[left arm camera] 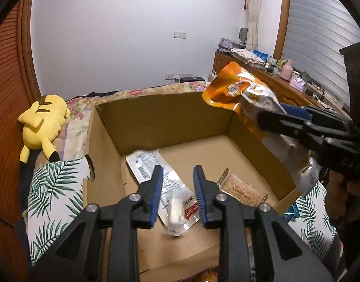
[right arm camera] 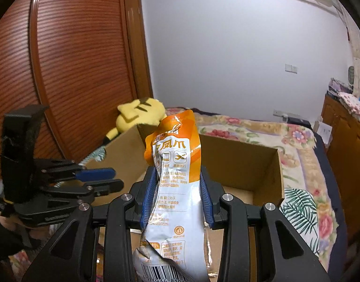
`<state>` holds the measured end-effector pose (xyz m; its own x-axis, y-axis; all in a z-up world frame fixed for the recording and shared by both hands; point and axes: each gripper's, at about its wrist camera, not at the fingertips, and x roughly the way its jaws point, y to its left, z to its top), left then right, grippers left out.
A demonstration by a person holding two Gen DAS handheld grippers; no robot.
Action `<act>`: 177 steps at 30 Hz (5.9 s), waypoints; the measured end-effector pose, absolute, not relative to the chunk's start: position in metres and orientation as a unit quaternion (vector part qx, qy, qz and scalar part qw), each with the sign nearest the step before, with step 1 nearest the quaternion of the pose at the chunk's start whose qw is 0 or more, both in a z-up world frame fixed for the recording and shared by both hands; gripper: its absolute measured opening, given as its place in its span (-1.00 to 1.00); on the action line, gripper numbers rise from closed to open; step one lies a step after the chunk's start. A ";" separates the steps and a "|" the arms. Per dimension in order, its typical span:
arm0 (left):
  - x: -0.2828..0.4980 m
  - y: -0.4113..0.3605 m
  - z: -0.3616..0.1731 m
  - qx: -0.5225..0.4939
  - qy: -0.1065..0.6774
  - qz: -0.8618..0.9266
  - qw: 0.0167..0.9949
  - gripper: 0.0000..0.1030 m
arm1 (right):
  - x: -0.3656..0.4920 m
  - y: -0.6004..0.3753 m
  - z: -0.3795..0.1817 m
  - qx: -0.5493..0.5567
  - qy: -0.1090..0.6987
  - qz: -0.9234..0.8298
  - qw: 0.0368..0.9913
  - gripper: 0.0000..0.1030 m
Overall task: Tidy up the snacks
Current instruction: 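Lift the candy and orange pouch over the box and release both, then move both open tools back toward the remaining snacks, then grasp the white-red duck-neck pouch with the left tool while the right tool grasps the silver-orange pouch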
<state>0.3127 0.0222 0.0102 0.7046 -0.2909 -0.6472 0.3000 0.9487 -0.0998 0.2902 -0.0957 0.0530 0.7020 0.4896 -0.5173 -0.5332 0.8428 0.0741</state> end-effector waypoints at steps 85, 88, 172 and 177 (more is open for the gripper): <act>0.129 -0.007 -0.052 0.044 0.387 -0.225 0.893 -0.07 | 0.127 -0.187 -0.083 0.044 0.418 0.167 0.892 0.33; 0.127 -0.013 -0.059 0.054 0.394 -0.231 0.888 -0.07 | 0.128 -0.183 -0.086 0.039 0.420 0.167 0.891 0.37; 0.124 -0.026 -0.086 0.073 0.441 -0.258 0.856 -0.42 | 0.123 -0.164 -0.093 -0.039 0.407 0.166 0.897 0.59; 0.120 -0.022 -0.079 0.068 0.424 -0.255 0.867 -0.56 | 0.125 -0.159 -0.095 -0.059 0.403 0.159 0.899 0.62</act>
